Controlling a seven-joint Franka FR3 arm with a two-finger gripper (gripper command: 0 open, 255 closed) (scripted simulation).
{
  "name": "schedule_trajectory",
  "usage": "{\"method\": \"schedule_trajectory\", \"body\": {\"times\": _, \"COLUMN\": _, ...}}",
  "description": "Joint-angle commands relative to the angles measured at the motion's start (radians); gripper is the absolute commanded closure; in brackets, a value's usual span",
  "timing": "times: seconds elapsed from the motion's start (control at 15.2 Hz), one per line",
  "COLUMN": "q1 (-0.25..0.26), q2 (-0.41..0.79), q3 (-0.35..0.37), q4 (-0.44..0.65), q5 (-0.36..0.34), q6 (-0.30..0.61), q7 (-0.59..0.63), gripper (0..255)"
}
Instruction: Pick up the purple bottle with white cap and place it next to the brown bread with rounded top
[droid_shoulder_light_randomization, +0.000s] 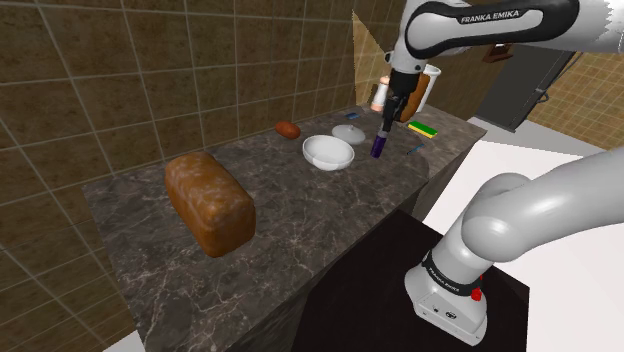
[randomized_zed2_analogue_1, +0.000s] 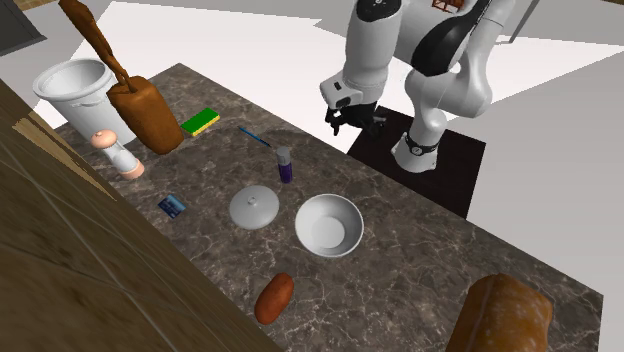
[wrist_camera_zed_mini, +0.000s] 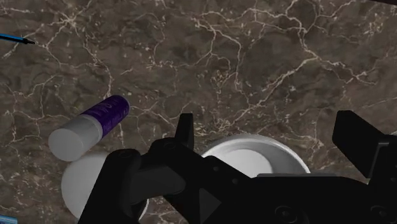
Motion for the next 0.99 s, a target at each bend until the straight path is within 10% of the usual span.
{"method": "schedule_trajectory", "body": {"times": 0.0, "q1": -0.006, "q2": 0.053, "q3": -0.047, "q4": 0.025, "q5": -0.008, "q6": 0.044, "q7": -0.056, "gripper": 0}}
{"method": "schedule_trajectory", "body": {"times": 0.92, "q1": -0.014, "q2": 0.565, "q3": -0.319, "q4": 0.318, "q5": 0.217, "q6": 0.288, "q7": -0.511, "gripper": 0}}
